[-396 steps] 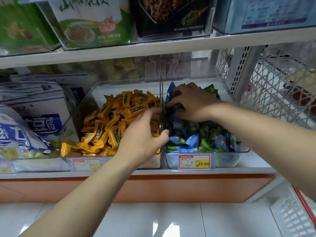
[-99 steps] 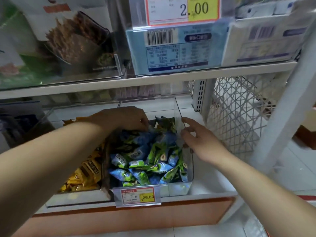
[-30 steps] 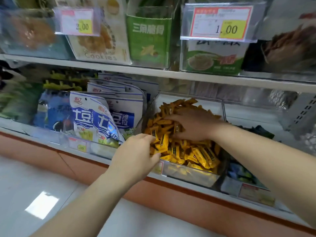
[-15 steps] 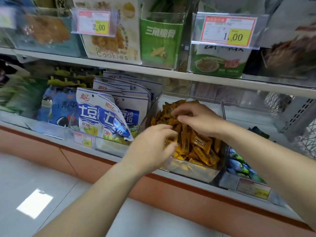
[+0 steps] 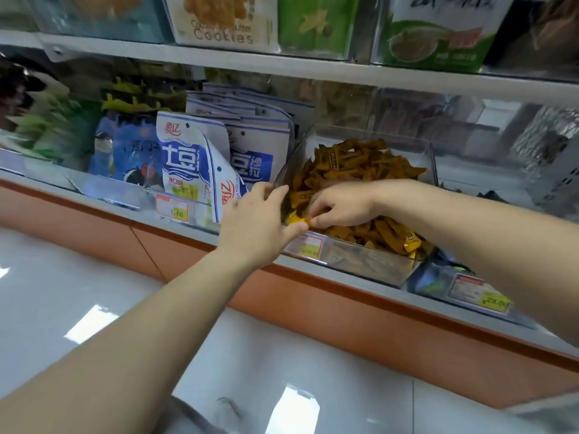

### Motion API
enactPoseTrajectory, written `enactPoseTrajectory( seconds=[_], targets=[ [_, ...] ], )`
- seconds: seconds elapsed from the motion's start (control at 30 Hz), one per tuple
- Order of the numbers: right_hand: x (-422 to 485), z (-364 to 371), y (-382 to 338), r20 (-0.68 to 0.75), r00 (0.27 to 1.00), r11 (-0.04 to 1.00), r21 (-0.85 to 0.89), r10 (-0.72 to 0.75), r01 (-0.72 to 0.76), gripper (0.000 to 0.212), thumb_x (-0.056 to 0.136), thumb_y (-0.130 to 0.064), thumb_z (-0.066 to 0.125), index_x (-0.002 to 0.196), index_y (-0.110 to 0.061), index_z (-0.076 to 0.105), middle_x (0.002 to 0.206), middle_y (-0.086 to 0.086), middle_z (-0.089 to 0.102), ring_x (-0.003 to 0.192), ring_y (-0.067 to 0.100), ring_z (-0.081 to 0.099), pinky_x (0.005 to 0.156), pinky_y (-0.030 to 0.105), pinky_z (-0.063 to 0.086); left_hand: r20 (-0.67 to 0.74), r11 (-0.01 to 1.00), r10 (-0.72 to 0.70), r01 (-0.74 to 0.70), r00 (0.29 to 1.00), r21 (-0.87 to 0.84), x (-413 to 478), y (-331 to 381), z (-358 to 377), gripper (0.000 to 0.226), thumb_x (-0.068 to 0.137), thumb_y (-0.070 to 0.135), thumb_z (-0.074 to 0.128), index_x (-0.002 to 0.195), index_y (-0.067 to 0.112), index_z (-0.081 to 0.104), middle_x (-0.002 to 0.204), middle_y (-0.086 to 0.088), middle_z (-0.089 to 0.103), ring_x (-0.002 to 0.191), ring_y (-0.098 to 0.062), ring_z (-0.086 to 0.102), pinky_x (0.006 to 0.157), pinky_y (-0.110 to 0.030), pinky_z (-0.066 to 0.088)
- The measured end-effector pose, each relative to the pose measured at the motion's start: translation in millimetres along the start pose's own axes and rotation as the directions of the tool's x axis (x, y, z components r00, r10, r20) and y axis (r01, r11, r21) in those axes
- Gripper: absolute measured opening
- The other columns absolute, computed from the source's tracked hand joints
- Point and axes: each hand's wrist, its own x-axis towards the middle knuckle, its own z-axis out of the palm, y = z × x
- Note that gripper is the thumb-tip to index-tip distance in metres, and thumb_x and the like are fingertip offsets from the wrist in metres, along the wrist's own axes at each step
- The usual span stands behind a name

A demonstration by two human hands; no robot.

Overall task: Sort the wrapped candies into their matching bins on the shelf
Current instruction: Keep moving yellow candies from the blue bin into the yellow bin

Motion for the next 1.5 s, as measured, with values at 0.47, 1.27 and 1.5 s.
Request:
enactPoseTrajectory(
  seconds=[0.47, 1.27, 1.5],
  targets=[
    [-28.8, -15.7, 15.0, -0.132, 0.991, 1.0, -0.015, 0.007, -0.01, 0.01, 0.093, -0.042, 0.059, 0.092, -0.038, 0.068, 0.11, -0.011, 0.065, 0.098, 0.009, 0.06, 0.088, 0.037, 0.053, -0.028, 0.999, 0.013, -0.014, 1.0, -0.033, 2.1, -11.4, 5.6, 0.077, 0.08, 0.067, 0.064, 0.146, 0.033, 0.042, 0.149, 0.007, 0.044, 0.134, -0.016, 0.044, 0.107, -0.047, 0.034],
    [25.6, 0.9, -1.0, 0.142, 0.987, 0.931, 0.364, -0.07, 0.014, 0.041, 0.103, -0.045, 0.038, 0.132, -0.026, 0.06, 0.137, -0.008, 0.057, 0.126, 0.01, 0.05, 0.107, 0.027, 0.033, -0.078, 0.997, 0.034, -0.039, 0.996, -0.059, -2.9, -18.1, 10.4, 0.073, 0.081, 0.065, 0.062, 0.145, 0.035, 0.044, 0.147, 0.01, 0.045, 0.131, -0.013, 0.044, 0.103, -0.038, 0.031],
    [15.0, -2.9, 23.8, -0.042, 0.995, 0.975, 0.2, -0.087, 0.093, 0.024, 0.093, -0.051, 0.056, 0.076, -0.035, 0.061, 0.076, -0.01, 0.06, 0.068, 0.007, 0.054, 0.066, 0.034, 0.046, -0.075, 0.998, 0.021, -0.025, 0.997, -0.056, -3.2, -18.3, 9.8, 0.071, 0.078, 0.068, 0.061, 0.141, 0.038, 0.048, 0.143, 0.011, 0.05, 0.127, -0.012, 0.048, 0.098, -0.036, 0.032]
  ],
)
